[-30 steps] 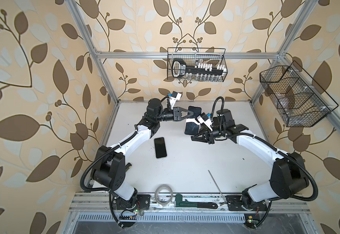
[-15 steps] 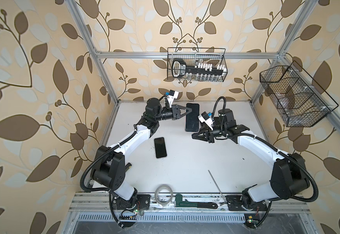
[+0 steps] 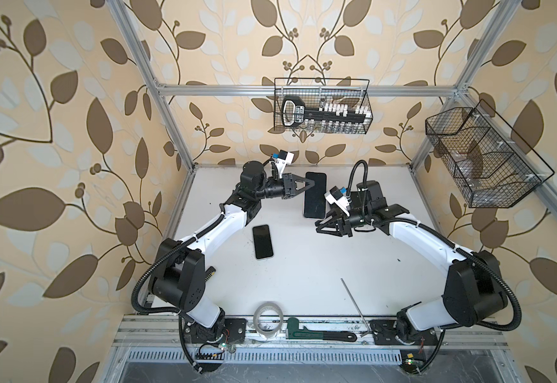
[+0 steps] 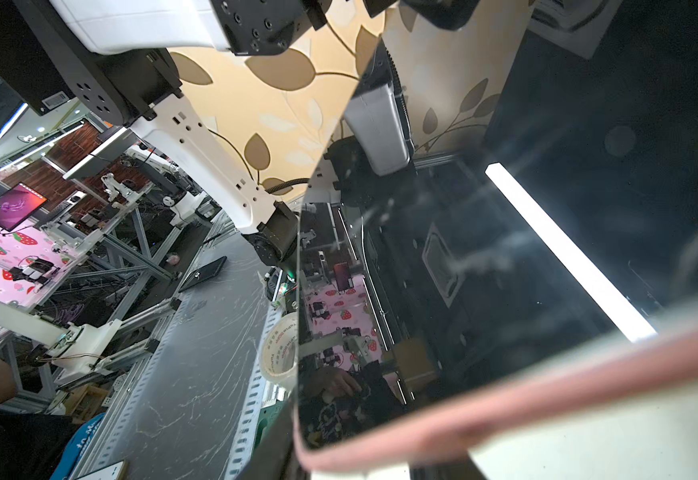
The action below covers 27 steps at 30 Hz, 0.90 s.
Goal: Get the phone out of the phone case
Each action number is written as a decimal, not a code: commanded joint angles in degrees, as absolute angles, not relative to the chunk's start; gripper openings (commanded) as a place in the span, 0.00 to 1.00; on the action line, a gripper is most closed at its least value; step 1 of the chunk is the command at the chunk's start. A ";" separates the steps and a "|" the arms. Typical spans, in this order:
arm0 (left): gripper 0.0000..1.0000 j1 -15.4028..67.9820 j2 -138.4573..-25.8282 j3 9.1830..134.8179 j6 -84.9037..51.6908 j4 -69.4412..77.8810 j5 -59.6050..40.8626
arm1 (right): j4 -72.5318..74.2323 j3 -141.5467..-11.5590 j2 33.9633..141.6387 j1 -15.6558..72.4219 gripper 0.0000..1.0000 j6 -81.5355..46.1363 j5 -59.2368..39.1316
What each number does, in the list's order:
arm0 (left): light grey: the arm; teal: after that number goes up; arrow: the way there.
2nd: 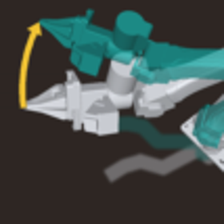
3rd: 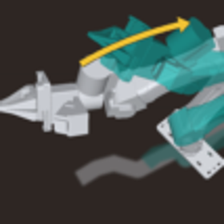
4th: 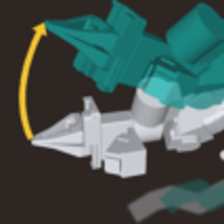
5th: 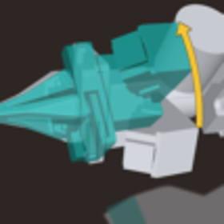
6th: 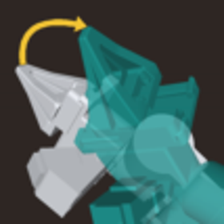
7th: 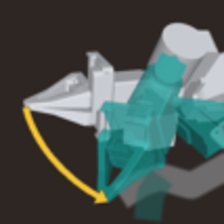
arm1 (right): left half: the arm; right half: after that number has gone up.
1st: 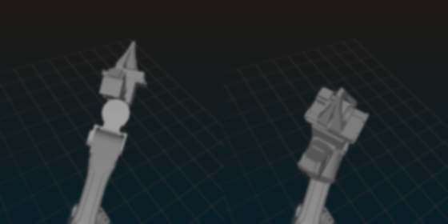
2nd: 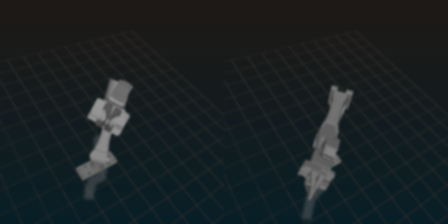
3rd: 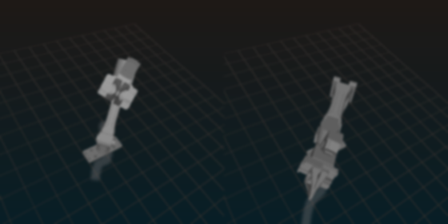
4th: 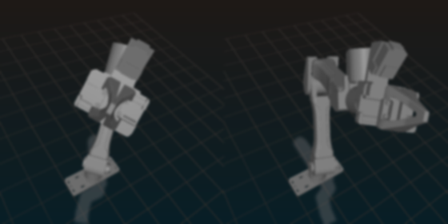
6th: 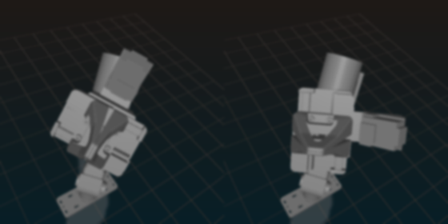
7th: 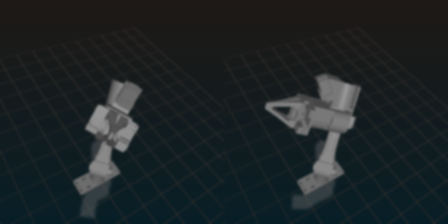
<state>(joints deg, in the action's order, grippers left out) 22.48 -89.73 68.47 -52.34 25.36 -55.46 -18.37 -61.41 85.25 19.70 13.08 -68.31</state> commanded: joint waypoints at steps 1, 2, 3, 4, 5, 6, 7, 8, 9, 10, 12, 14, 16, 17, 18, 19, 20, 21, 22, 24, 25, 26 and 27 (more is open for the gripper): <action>0.00 22.84 -87.81 70.69 -50.60 28.18 -57.44 | -21.96 -64.13 84.33 19.69 0.35 16.44 -68.65; 0.00 22.85 -87.75 70.58 -50.71 28.53 -57.52 | -22.19 -64.46 84.44 19.71 0.34 16.44 -68.69; 0.00 22.85 -87.72 70.58 -50.71 28.64 -57.63 | -22.23 -64.74 84.71 19.69 0.33 16.44 -68.75; 0.00 22.85 -87.63 70.49 -50.71 28.60 -57.74 | -22.39 -65.01 84.98 19.69 0.32 16.44 -68.87; 0.00 22.90 -87.54 70.41 -50.62 28.65 -57.90 | -22.35 -65.29 85.02 19.64 0.31 16.44 -69.06; 0.00 22.94 -87.40 70.32 -50.49 28.66 -58.08 | -22.32 -65.50 85.17 19.73 0.30 16.44 -69.23; 0.00 22.94 -87.24 70.16 -50.41 28.66 -58.18 | -22.32 -65.77 85.33 19.70 0.30 16.31 -69.25; 0.00 23.03 -87.06 69.97 -50.13 28.65 -58.23 | -22.45 -66.04 85.50 19.68 0.29 16.26 -69.17; 0.00 23.03 -86.94 69.79 -50.01 28.65 -58.24 | -22.62 -66.25 85.60 19.69 0.29 16.34 -69.08; 0.00 23.07 -86.76 69.70 -49.75 28.70 -58.27 | -22.76 -66.52 85.76 19.73 0.28 16.42 -69.07; 0.00 23.16 -86.63 69.61 -49.74 28.71 -58.35 | -22.68 -66.79 85.94 19.69 0.27 16.39 -69.23; 0.00 23.29 -86.49 69.43 -49.33 28.57 -58.40 | -22.68 -67.21 86.37 19.69 0.25 16.35 -69.28; 0.00 23.29 -86.33 69.56 -49.22 28.44 -58.44 | -22.76 -67.56 86.74 19.69 0.22 16.35 -69.22; 0.00 23.33 -86.31 69.69 -49.22 28.32 -58.45 | -22.76 -67.67 86.90 19.68 0.20 16.28 -69.30; 0.00 23.38 -86.26 69.78 -49.30 28.36 -58.51 | -22.69 -67.76 87.00 19.71 0.19 16.30 -69.29; 0.00 23.38 -86.31 69.87 -49.35 28.27 -58.53 | -22.68 -67.85 87.16 19.73 0.18 16.26 -69.28; 0.00 23.38 -86.27 69.96 -49.35 28.24 -58.49 | -22.63 -67.94 87.33 19.78 0.15 16.25 -69.22; 0.00 23.47 -86.22 70.04 -49.37 28.25 -58.52 | -22.74 -68.03 87.42 19.88 0.12 16.24 -69.30; 0.00 23.53 -86.15 70.13 -49.39 28.26 -58.40 | -22.76 -67.94 87.49 19.86 0.11 16.25 -69.19; 0.00 23.51 -86.13 70.31 -49.90 28.30 -58.03 | -22.75 -67.77 87.39 19.87 0.08 16.31 -69.06; 0.00 23.49 -86.22 70.39 -50.41 28.50 -57.85 | -22.69 -67.61 87.37 19.93 0.07 16.35 -68.87; 0.00 23.55 -86.31 70.41 -51.10 28.89 -57.67 | -22.61 -67.46 87.26 19.97 0.06 16.35 -68.62; 0.00 23.55 -86.43 70.40 -51.32 29.45 -57.66 | -22.51 -67.34 87.27 19.95 0.05 16.35 -68.55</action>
<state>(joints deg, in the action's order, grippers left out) 22.52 -89.58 68.47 -48.86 25.56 -56.80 -23.81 -65.82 86.80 19.70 14.17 -69.25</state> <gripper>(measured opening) 0.116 0.115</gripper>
